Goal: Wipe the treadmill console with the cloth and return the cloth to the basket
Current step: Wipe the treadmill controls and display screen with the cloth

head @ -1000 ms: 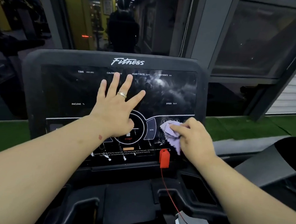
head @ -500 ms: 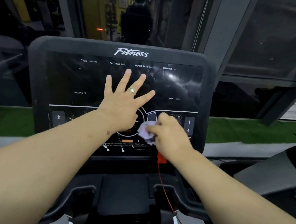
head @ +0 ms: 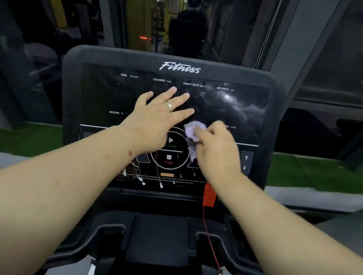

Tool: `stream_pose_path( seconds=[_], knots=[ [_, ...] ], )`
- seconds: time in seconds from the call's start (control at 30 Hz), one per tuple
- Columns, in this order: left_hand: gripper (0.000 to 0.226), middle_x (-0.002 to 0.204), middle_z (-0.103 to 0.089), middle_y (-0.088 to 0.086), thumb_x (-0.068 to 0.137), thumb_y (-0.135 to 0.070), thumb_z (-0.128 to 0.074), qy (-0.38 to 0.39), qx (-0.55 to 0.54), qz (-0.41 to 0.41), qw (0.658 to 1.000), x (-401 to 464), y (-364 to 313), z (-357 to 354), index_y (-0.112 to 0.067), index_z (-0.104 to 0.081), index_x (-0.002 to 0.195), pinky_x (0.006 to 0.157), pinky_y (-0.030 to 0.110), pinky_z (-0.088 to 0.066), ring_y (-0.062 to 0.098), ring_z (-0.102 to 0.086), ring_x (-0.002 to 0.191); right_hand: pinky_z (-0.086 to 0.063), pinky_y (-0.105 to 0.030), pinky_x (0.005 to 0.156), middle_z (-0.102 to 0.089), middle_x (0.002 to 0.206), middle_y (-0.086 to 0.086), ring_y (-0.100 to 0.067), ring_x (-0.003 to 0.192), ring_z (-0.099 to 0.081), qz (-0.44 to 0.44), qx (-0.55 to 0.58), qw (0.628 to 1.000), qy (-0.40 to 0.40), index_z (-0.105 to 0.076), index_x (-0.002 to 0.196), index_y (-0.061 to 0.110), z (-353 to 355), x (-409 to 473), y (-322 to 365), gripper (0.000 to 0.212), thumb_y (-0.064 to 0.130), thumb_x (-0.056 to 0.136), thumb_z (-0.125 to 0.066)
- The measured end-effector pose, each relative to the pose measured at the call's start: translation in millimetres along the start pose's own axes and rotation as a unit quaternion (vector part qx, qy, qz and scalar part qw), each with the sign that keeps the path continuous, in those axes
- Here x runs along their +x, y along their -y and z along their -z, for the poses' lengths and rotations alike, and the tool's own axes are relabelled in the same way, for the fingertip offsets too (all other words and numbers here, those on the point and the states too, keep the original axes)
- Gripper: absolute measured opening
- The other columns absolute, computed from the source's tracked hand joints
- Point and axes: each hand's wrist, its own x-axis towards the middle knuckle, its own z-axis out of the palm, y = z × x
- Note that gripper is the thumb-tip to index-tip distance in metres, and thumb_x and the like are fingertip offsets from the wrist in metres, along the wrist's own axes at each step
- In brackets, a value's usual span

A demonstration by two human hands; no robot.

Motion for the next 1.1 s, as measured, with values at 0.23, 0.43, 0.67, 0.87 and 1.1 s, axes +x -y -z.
stream_pose_path(
  seconds=[0.23, 0.43, 0.67, 0.87, 1.1],
  knots=[
    [0.076, 0.171, 0.009, 0.009, 0.097, -0.047, -0.057, -0.039, 0.028, 0.086, 0.995, -24.3, 29.5, -7.8, -0.049, -0.013, 0.159, 0.123, 0.063, -0.01, 0.041, 0.007, 0.156, -0.047, -0.032, 0.052, -0.053, 0.089, -0.003, -0.03, 0.078, -0.054, 0.139, -0.027, 0.985, 0.101, -0.074, 0.09, 0.027, -2.6, 3.5, 19.6, 0.017, 0.026, 0.074, -0.069],
    [0.078, 0.172, 0.009, 0.0, 0.099, -0.035, -0.057, -0.047, 0.029, 0.057, 0.997, -32.0, 50.6, -10.6, -0.049, -0.01, 0.159, 0.123, 0.056, -0.013, 0.033, 0.007, 0.157, -0.048, -0.035, 0.053, -0.05, 0.089, -0.003, -0.027, 0.077, -0.049, 0.106, -0.025, 0.991, 0.083, -0.069, 0.094, 0.023, -31.7, -22.5, 47.9, 0.022, 0.015, 0.074, -0.074],
    [0.075, 0.172, 0.011, -0.002, 0.101, -0.035, -0.054, -0.054, 0.015, 0.05, 0.997, -35.1, 55.0, -19.8, -0.048, -0.007, 0.159, 0.125, 0.053, -0.007, 0.03, 0.008, 0.157, -0.047, -0.034, 0.055, -0.057, 0.082, -0.006, -0.03, 0.074, -0.051, 0.108, -0.03, 0.994, 0.004, -0.077, 0.089, 0.019, -8.1, 38.7, 37.8, 0.039, 0.025, 0.076, -0.041],
    [0.076, 0.171, 0.013, -0.003, 0.102, -0.033, -0.052, -0.053, 0.015, 0.034, 0.998, -38.8, 58.7, -20.1, -0.047, -0.004, 0.16, 0.126, 0.052, -0.005, 0.029, 0.01, 0.157, -0.048, -0.035, 0.06, -0.058, 0.083, -0.002, -0.027, 0.071, -0.05, 0.21, -0.049, 0.969, 0.122, -0.074, 0.093, 0.022, -30.7, -24.1, 49.2, 0.022, 0.023, 0.072, -0.071],
    [0.094, 0.171, 0.013, -0.004, 0.092, -0.015, -0.061, -0.049, 0.022, 0.012, 0.998, -39.9, 69.3, -25.5, -0.046, -0.003, 0.159, 0.126, 0.05, -0.003, 0.027, 0.013, 0.157, -0.048, -0.037, 0.061, -0.056, 0.084, -0.004, -0.028, 0.076, -0.05, 0.04, -0.011, 0.999, 0.017, -0.076, 0.093, 0.016, -32.8, -7.5, 58.0, 0.034, 0.016, 0.076, -0.046]
  ],
)
